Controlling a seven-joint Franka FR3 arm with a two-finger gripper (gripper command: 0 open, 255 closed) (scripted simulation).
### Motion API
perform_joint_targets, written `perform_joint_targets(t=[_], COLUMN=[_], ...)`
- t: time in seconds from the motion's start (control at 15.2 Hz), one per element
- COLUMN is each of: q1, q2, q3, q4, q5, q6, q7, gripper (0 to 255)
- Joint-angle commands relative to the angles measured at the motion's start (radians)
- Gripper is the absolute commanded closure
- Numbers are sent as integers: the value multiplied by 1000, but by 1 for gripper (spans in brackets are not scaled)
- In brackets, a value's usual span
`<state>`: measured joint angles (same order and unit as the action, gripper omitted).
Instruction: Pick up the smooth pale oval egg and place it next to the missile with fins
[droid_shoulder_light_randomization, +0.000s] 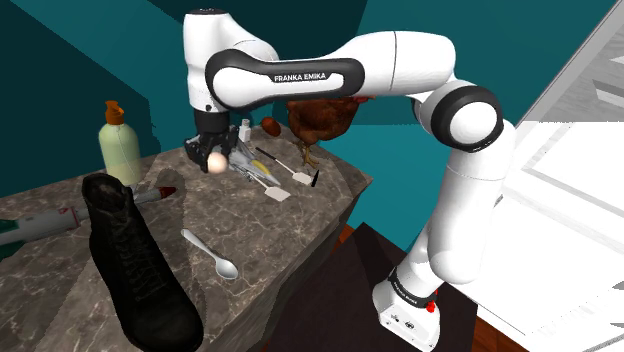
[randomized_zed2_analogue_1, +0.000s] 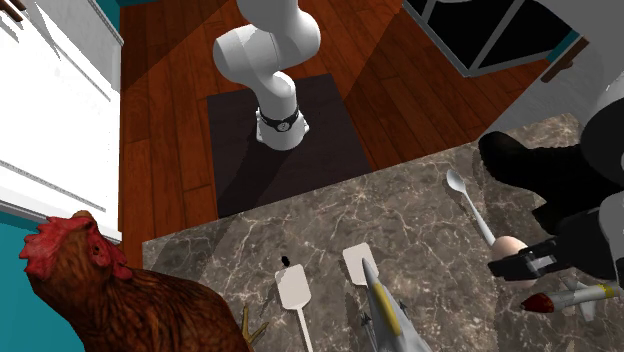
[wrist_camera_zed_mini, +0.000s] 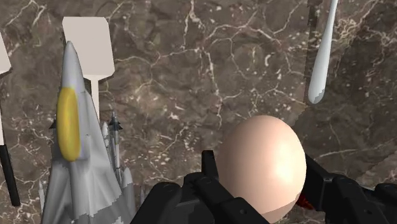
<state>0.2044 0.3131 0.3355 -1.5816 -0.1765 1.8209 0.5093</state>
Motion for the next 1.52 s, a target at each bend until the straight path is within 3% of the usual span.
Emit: perform_joint_targets(t=[0.0, 1.45], q1=[-1, 5], q2=[6, 102], q3=[-1, -20], q4=[-21, -181], q5=[-3, -51], q6=[27, 275], q7=[3, 47], gripper=[255, 255])
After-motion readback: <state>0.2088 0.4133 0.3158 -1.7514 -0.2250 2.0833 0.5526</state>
